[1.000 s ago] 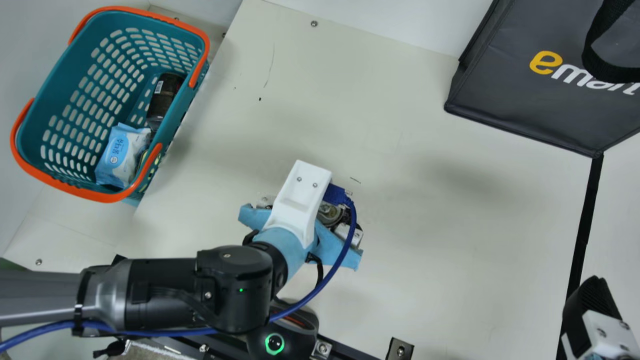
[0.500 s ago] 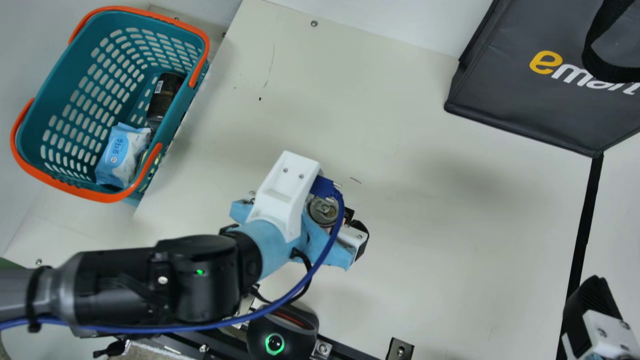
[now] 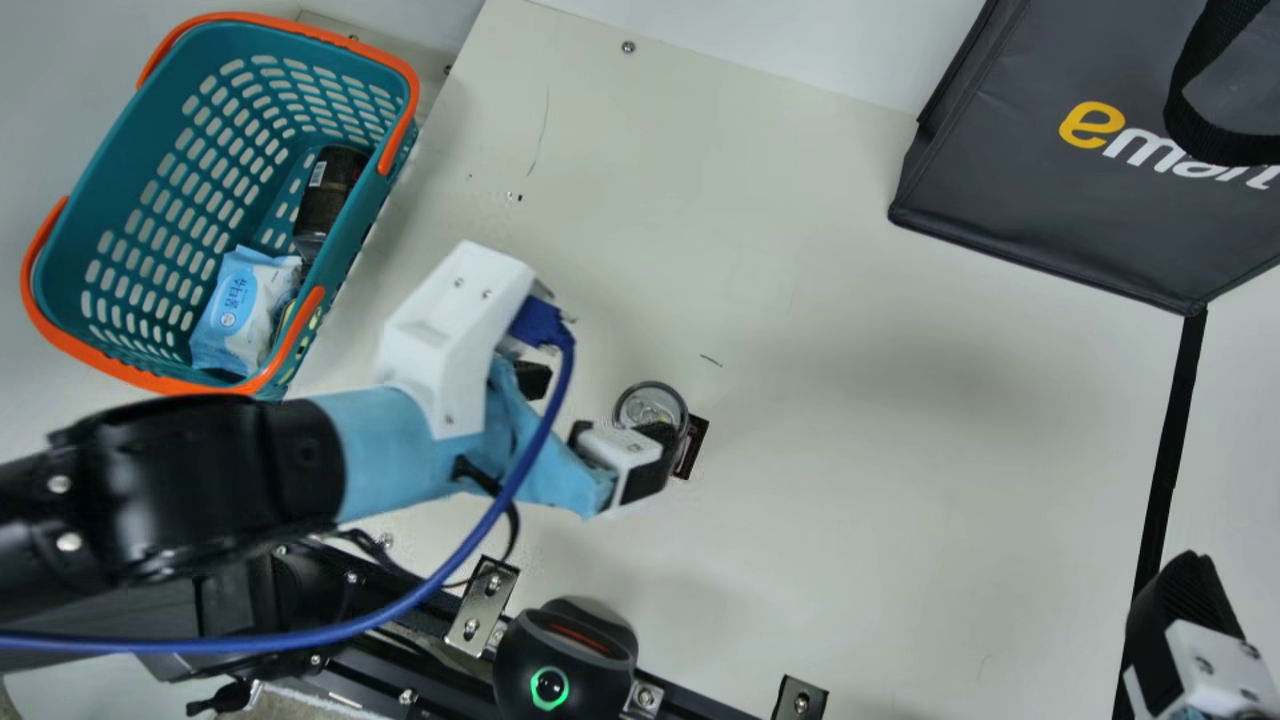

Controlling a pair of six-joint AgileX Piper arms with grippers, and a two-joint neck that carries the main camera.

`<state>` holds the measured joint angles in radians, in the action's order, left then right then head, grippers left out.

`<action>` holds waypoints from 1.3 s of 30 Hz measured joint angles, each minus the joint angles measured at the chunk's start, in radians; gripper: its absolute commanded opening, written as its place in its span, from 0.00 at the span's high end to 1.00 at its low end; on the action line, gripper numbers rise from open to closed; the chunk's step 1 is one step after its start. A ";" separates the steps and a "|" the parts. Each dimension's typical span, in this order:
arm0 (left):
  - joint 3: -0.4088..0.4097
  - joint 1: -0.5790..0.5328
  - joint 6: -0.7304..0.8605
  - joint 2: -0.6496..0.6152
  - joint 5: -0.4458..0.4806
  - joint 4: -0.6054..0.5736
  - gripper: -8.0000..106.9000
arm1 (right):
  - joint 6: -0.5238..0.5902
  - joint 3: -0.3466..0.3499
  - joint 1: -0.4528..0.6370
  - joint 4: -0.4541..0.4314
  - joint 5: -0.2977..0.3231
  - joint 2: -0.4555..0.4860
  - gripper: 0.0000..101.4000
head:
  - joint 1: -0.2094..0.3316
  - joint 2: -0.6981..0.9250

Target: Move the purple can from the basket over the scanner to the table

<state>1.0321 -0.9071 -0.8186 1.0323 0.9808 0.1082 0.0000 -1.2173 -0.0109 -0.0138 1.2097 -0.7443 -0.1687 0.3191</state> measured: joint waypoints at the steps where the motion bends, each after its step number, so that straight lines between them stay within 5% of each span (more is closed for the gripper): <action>1: 0.003 0.019 0.032 -0.012 0.012 -0.012 0.15 | 0.000 0.000 0.000 0.000 0.000 0.000 0.06 | 0.000 0.000; 21: 0.029 0.355 0.487 -0.115 0.123 -0.003 0.15 | 0.000 0.000 0.000 0.000 0.000 0.000 0.06 | 0.000 -0.072; 33: 0.029 0.362 0.491 -0.115 0.121 -0.003 0.15 | 0.000 0.000 0.000 0.000 0.000 0.000 0.06 | 0.000 -0.341; 39: 0.031 0.368 0.500 -0.113 0.121 -0.009 0.15 | 0.000 0.000 0.000 0.000 0.000 0.000 0.06 | 0.000 -0.347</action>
<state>1.0626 -0.5389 -0.3187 0.9190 1.1020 0.0995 0.0000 -1.2173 -0.0109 -0.0138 1.2093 -0.7443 -0.1687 -0.0276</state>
